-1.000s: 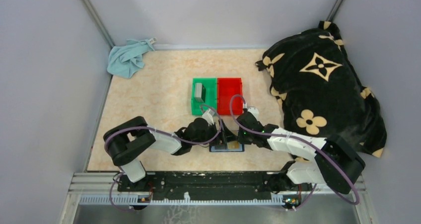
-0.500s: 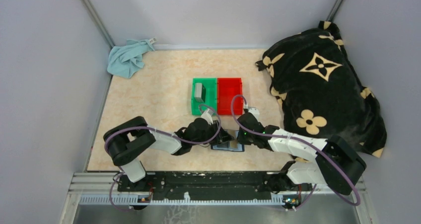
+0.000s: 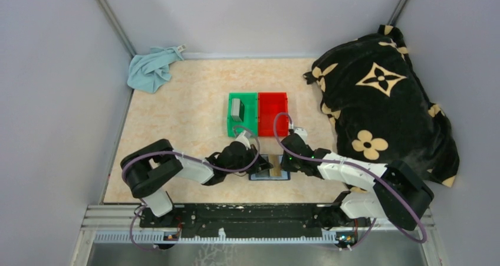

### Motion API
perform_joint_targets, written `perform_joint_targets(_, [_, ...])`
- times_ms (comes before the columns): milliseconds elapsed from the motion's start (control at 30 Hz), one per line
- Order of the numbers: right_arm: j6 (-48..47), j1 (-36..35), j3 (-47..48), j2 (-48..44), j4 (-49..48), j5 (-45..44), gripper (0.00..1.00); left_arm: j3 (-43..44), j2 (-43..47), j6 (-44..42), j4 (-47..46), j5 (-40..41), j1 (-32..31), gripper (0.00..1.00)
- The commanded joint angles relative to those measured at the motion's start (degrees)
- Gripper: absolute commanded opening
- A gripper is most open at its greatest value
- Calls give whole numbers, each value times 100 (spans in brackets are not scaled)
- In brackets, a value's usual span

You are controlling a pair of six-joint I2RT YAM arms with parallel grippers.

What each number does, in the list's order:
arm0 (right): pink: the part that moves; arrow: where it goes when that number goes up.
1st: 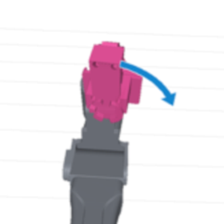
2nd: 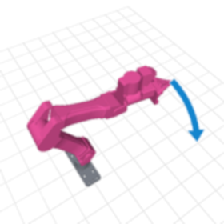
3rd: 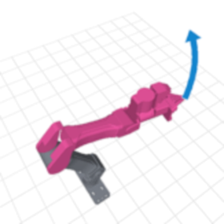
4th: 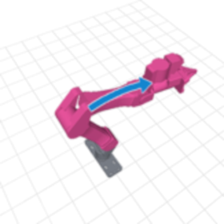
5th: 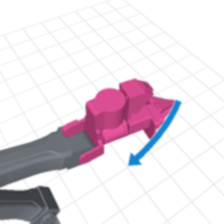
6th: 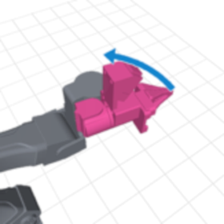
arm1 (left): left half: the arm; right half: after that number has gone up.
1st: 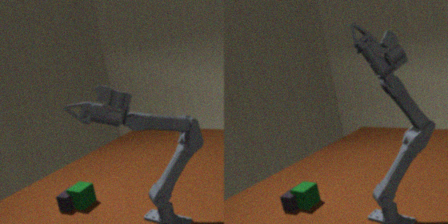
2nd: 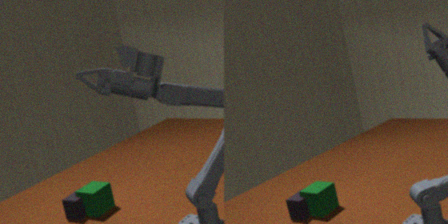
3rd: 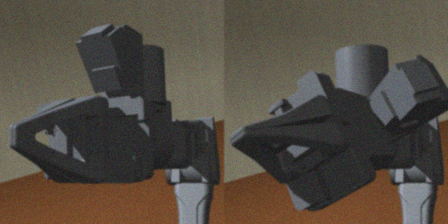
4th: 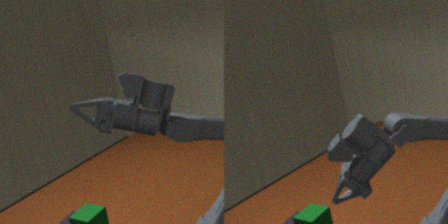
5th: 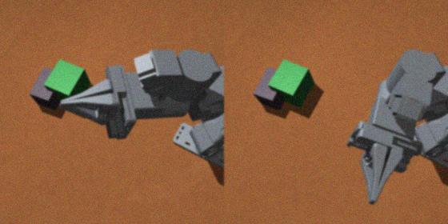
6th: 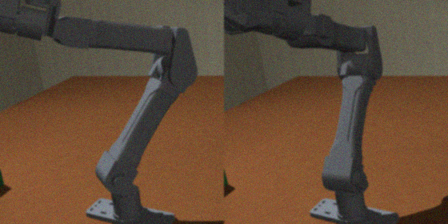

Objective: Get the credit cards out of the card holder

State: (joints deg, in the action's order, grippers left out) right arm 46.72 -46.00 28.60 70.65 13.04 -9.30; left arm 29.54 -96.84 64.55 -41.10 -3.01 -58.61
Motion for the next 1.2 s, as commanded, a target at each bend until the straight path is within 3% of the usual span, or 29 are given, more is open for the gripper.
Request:
perform_joint_targets(0, [-16,-111,-161,321,542,223,0,13,298,-35,-211,-137,31,0])
perform_joint_targets(233, [-35,-78,-149,448,431,308,0,242,1014,-536,788,221,81,0])
perform_joint_targets(600, [-243,-50,43,393,452,323,0,-198,2285,-885,1676,582,402,0])
perform_joint_targets(767, [-532,-50,53,-217,-39,730,0,-538,3191,-1173,1668,580,687,0])
perform_joint_targets(1000, [-888,-41,-7,-1835,-1047,1571,0,-685,3992,-1486,1870,42,1063,0])
perform_joint_targets(1167, [-1055,-6,196,-2312,-1108,1579,0,372,4056,-2029,4060,793,1124,0])
